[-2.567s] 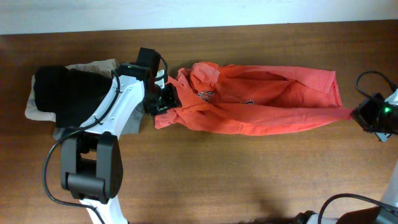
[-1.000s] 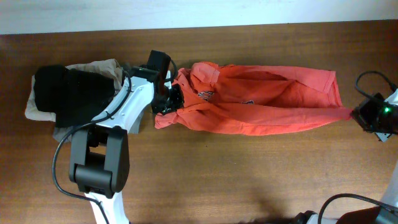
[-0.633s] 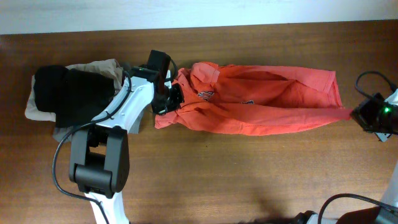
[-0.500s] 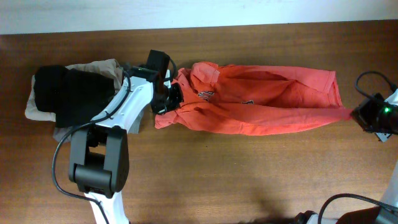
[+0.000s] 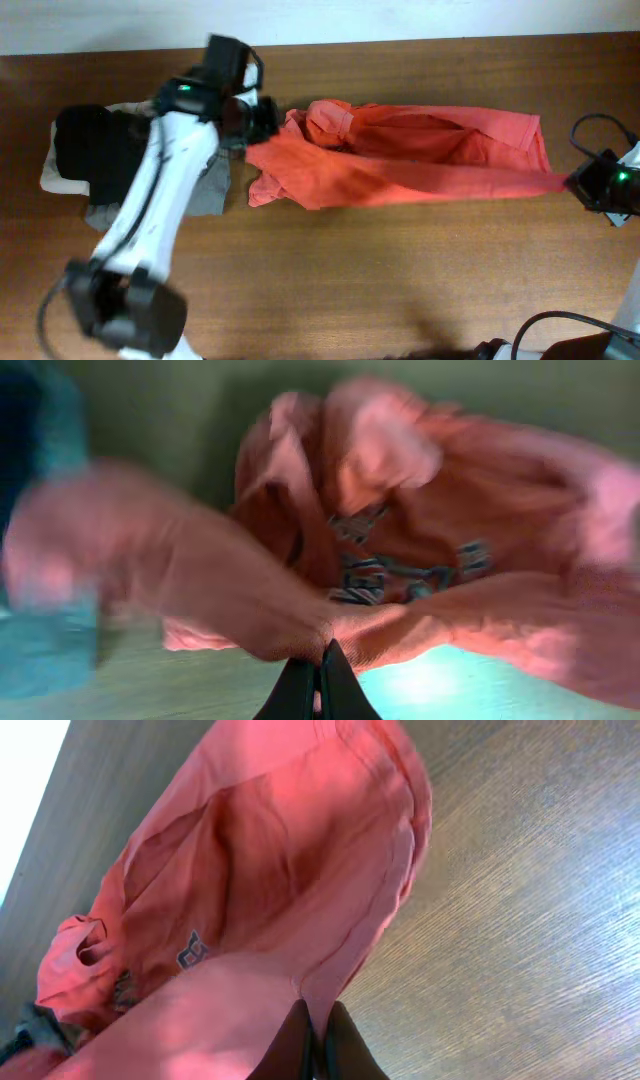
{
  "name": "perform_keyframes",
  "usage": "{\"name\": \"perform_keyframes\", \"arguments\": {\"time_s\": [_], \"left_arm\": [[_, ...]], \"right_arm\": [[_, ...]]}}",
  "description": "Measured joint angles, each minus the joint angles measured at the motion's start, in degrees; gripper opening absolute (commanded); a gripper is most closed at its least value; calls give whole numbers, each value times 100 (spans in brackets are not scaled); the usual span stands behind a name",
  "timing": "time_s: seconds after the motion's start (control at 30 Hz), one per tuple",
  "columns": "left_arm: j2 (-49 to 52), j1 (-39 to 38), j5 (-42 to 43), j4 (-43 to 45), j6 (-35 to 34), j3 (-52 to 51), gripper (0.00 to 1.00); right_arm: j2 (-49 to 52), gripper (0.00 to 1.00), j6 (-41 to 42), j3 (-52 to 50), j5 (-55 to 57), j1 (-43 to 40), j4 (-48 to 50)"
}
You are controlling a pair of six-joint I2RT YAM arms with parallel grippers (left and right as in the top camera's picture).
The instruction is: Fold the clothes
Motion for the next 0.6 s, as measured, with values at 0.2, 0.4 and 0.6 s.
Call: {"name": "perform_keyframes", "arguments": {"time_s": [0.2,0.4,0.6], "left_arm": [[-1165,0,-321,-94,212,203,1],[-1788,0,-407,-153,387,210,1],[-2240,-2,-422,-293,647,680,1]], "right_arm": [[-190,4,-15,485,0,0,-286],[-481,4,-28,1220,-2,0,-820],[-544,4,-31,2135,-2,0,-1460]]}}
